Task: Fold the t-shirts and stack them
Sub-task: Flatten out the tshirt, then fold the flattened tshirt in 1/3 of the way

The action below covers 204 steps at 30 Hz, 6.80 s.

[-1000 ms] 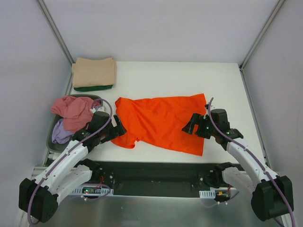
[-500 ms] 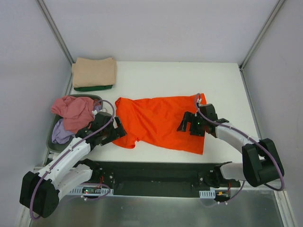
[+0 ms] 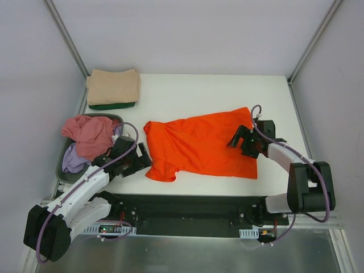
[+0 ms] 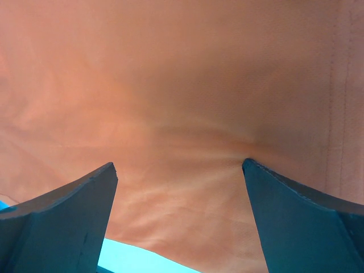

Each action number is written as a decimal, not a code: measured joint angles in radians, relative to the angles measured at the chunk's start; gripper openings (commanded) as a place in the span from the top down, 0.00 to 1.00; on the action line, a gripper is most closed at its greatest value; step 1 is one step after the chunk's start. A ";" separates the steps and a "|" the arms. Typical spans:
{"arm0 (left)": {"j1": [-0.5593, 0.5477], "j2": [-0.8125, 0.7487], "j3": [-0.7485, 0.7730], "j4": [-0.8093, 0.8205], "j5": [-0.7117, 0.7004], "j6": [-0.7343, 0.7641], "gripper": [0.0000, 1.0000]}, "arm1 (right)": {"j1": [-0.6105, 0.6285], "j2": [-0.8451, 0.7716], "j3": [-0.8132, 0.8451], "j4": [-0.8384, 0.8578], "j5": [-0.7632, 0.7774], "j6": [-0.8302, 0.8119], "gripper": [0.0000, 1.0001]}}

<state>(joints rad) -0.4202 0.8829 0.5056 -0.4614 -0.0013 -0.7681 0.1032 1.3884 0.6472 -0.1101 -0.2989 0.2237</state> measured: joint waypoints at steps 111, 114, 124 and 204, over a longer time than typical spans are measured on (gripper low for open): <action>-0.196 -0.045 0.500 -0.024 -0.277 0.134 1.00 | -0.025 -0.806 0.202 -0.545 0.352 0.060 1.00; -0.196 -0.082 0.607 -0.037 -0.313 0.182 1.00 | -0.025 -0.808 0.319 -0.568 0.343 0.060 1.00; -0.196 -0.128 0.988 -0.068 -0.240 0.346 1.00 | -0.025 -0.812 0.755 -0.639 0.271 0.034 1.00; 0.106 0.935 0.967 0.006 -0.085 0.303 1.00 | -0.061 0.408 0.732 -0.270 0.363 -0.229 1.00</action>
<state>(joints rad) -0.3141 1.8179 1.4731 -0.4557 -0.0868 -0.4652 0.0422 1.7962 1.3788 -0.3801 0.0639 -0.0055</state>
